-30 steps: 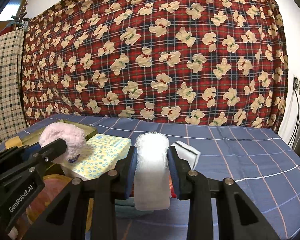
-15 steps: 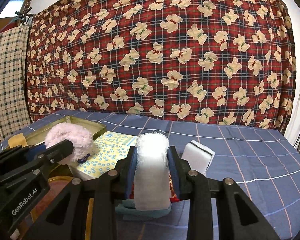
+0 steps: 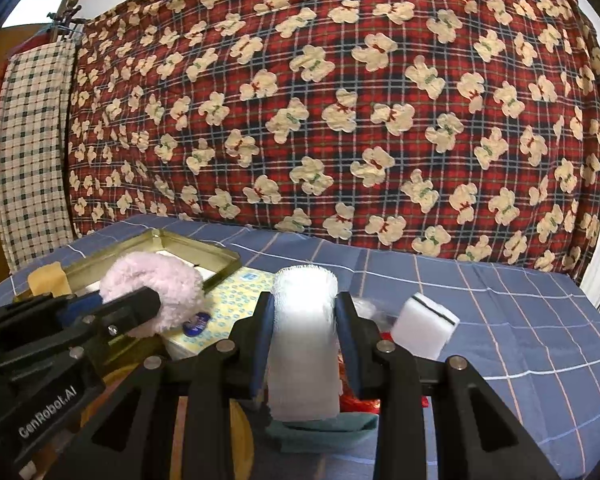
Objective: Organize soft objects
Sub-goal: 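Carry the fluffy puff and white rolled cloth over the gold tray with both tools, then release the puff and white cloth into the tray, opening both tools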
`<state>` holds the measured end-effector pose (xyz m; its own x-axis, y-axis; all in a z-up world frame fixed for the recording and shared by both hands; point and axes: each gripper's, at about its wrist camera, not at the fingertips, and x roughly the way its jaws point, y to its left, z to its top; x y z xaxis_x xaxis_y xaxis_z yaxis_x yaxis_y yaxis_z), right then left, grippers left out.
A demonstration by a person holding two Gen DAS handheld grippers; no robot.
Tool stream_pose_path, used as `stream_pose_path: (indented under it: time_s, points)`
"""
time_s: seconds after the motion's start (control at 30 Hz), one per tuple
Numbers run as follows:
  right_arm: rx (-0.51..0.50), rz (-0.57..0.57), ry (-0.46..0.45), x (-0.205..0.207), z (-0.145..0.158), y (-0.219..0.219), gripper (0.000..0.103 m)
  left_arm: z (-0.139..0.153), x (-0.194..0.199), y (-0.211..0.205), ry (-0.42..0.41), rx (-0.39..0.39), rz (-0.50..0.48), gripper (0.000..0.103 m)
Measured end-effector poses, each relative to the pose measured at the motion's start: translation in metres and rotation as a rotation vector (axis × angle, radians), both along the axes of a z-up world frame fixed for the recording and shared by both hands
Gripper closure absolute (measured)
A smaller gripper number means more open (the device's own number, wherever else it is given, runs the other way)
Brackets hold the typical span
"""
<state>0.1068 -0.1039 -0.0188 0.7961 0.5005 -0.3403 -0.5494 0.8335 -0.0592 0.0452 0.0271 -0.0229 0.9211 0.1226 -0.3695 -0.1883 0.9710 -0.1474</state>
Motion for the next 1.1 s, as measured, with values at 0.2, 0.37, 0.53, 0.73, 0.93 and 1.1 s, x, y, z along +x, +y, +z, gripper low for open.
stream_pose_path:
  time_s: [0.2, 0.37, 0.53, 0.73, 0.93, 1.1]
  points:
    - [0.018, 0.041, -0.003, -0.006, 0.014, 0.011, 0.069, 0.010, -0.010, 0.007, -0.019, -0.010, -0.007, 0.088]
    - [0.020, 0.072, -0.008, -0.009, 0.024, 0.021, 0.069, 0.018, -0.017, 0.016, -0.029, -0.006, 0.004, 0.088]
    - [0.023, 0.114, 0.002, -0.009, 0.036, 0.036, 0.069, 0.023, -0.024, 0.039, -0.018, -0.006, 0.034, 0.088]
    - [0.022, 0.166, 0.017, -0.011, 0.044, 0.061, 0.069, 0.030, -0.032, 0.070, -0.004, 0.007, 0.085, 0.088]
    - [0.002, 0.230, 0.068, -0.010, 0.046, 0.091, 0.069, 0.034, -0.034, 0.103, 0.027, 0.008, 0.133, 0.088]
    - [-0.056, 0.258, 0.120, -0.005, 0.044, 0.121, 0.069, 0.034, -0.028, 0.124, 0.085, 0.012, 0.156, 0.088]
